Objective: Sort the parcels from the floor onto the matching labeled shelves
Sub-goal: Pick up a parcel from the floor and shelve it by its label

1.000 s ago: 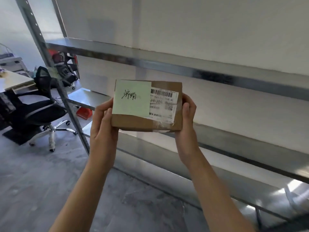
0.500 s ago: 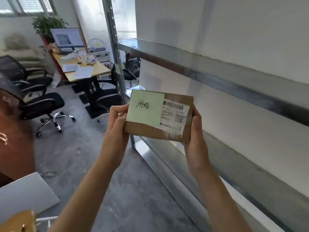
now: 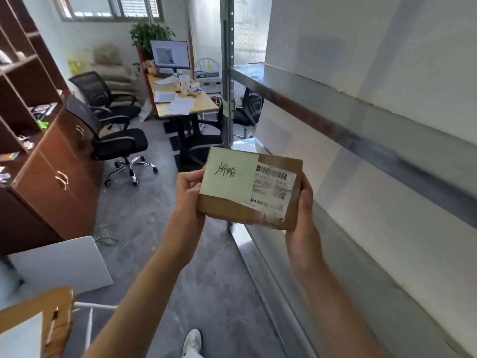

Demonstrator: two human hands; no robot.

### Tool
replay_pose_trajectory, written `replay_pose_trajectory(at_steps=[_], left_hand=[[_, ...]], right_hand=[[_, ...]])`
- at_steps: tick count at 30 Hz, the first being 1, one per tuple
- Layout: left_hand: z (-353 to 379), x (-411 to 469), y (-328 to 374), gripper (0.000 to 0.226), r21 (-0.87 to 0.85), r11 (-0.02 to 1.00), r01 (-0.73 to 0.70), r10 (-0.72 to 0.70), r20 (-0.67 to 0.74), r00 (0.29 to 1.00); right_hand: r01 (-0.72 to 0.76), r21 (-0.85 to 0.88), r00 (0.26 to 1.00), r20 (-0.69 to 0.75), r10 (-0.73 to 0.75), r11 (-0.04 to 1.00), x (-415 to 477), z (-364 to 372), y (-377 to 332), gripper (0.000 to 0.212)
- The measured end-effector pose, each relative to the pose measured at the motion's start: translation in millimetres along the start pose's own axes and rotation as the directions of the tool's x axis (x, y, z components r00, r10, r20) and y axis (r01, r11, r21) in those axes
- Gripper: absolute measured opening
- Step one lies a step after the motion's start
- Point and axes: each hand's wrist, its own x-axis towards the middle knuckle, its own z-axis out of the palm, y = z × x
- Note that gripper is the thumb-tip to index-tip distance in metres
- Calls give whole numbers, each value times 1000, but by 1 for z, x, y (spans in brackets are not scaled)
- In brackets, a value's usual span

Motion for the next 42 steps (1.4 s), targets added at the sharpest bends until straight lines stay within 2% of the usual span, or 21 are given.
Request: replay_pose_trajectory(at_steps=[4, 6, 9, 13, 21, 27, 29, 36, 39, 42], left_hand=[[-9, 22, -5, 34, -18, 1000, 5, -6, -37, 999], [-19, 34, -8, 32, -11, 1000, 11, -11, -57, 998], [-41, 57, -13, 25, -35, 999, 14, -18, -96, 995], [-73, 94, -16, 20, -36, 999, 19, -23, -132, 991], [-146, 184, -16, 22, -72, 996, 46, -60, -208, 976], [-188, 247, -20, 18, -68, 996, 58, -71, -220, 973], [-195, 265, -23, 19, -61, 996, 60, -72, -227, 971], [-195, 334, -43, 19, -29, 994, 103, -107, -226, 968], [-191, 366, -54, 20, -5, 996, 89, -87, -247, 965], [-187, 395, -61, 22, 9, 998, 66, -61, -275, 960]], right_hand=[[-12, 18, 999, 33, 11, 1000, 27, 8, 11, 55], [-31, 16, 998, 55, 30, 999, 41, 17, 18, 58], [-44, -28, 997, 58, 46, 999, 65, 34, 37, 50], [-61, -29, 996, 71, 63, 998, 102, 65, 60, 55], [-103, -75, 988, 105, 111, 992, 189, 139, 103, 48], [-115, -113, 987, 95, 126, 987, 250, 173, 144, 58], [-133, -122, 985, 96, 145, 984, 267, 179, 156, 65], [-175, -73, 981, 72, 180, 982, 331, 175, 184, 65], [-172, -51, 980, 92, 176, 984, 363, 170, 195, 59], [-185, -49, 975, 116, 190, 981, 398, 166, 207, 64]])
